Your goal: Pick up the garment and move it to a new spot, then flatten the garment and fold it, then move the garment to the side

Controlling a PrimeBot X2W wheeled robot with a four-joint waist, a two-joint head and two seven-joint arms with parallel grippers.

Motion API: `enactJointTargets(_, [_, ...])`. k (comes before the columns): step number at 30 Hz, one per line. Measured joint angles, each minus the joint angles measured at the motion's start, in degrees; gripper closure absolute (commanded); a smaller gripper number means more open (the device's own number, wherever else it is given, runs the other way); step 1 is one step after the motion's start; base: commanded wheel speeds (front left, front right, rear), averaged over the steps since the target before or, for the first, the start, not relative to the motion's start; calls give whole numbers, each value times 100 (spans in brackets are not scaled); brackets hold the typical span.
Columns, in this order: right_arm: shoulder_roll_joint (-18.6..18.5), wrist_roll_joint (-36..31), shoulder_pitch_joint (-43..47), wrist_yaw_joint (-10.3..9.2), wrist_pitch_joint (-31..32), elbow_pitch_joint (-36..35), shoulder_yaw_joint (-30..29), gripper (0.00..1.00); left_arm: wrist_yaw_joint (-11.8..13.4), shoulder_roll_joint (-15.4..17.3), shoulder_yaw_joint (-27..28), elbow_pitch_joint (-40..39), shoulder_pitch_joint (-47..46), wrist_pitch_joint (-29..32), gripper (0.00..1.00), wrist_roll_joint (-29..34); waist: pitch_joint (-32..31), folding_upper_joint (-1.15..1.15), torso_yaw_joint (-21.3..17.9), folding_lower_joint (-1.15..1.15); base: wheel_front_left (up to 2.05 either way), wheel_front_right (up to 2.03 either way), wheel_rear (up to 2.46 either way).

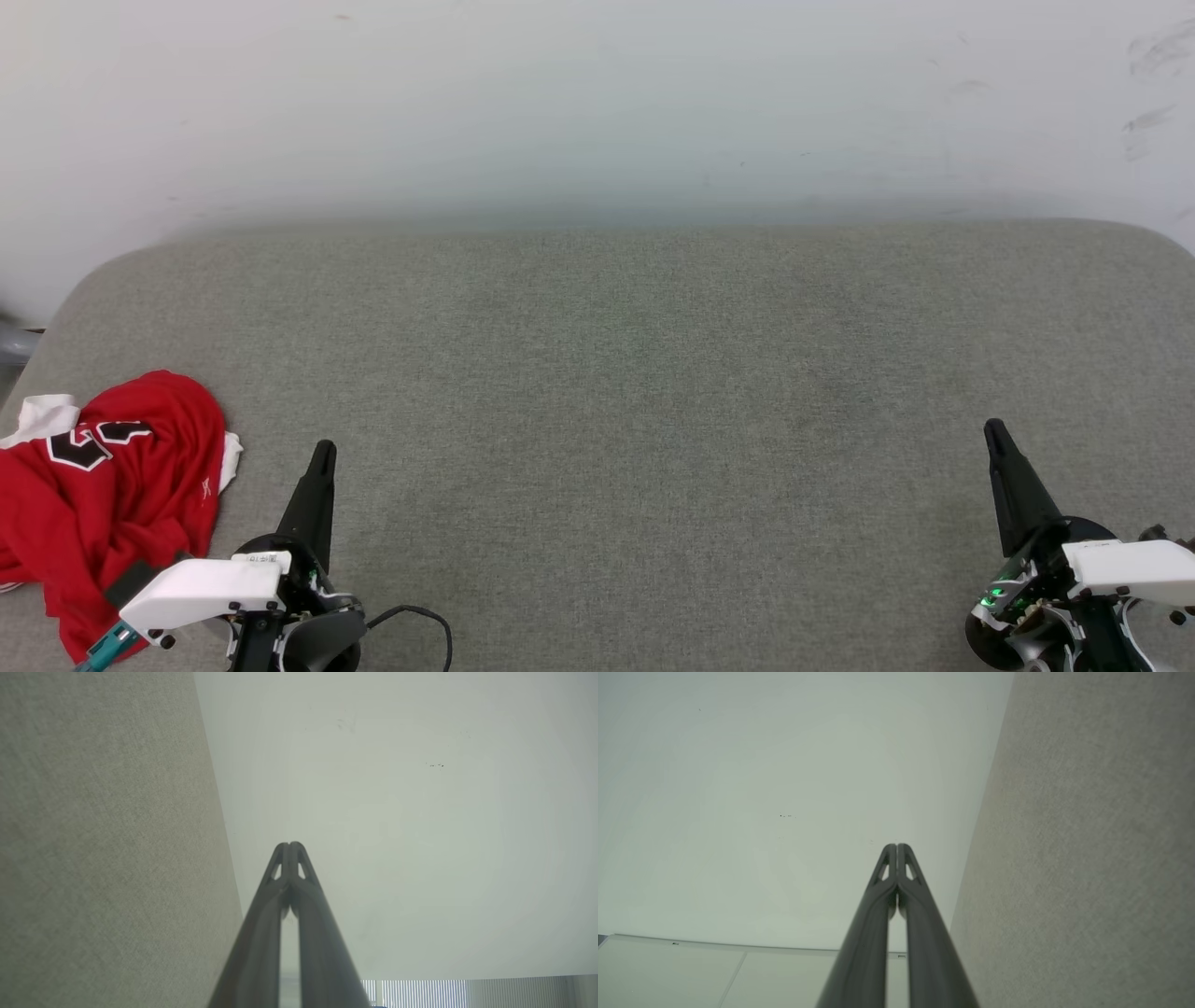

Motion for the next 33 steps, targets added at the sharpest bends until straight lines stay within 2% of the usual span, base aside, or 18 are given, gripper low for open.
enactJointTargets(8, [0, -1, 0, 0, 0, 0, 1, 100, 0, 0, 0, 0, 0, 0, 100, 0, 0, 0, 0, 0, 0, 0, 0])
enactJointTargets(9, [0, -1, 9, 0, 0, 16, 2, 0, 1, -1, -3, 16, 7, -1, 0, 1, 0, 0, 0, 0, 0, 0, 0])
enactJointTargets(14, [8, -2, 215, -1, -43, 153, 32, 0, 3, -15, -73, 155, 202, -30, 0, 1, 1, 0, 0, 0, 0, 0, 0])
enactJointTargets(33, [10, -122, 326, -1, -550, -543, 378, 0, 3, -14, -681, -626, 213, -537, 0, 94, 4, 0, 18, 0, 0, 0, 0])
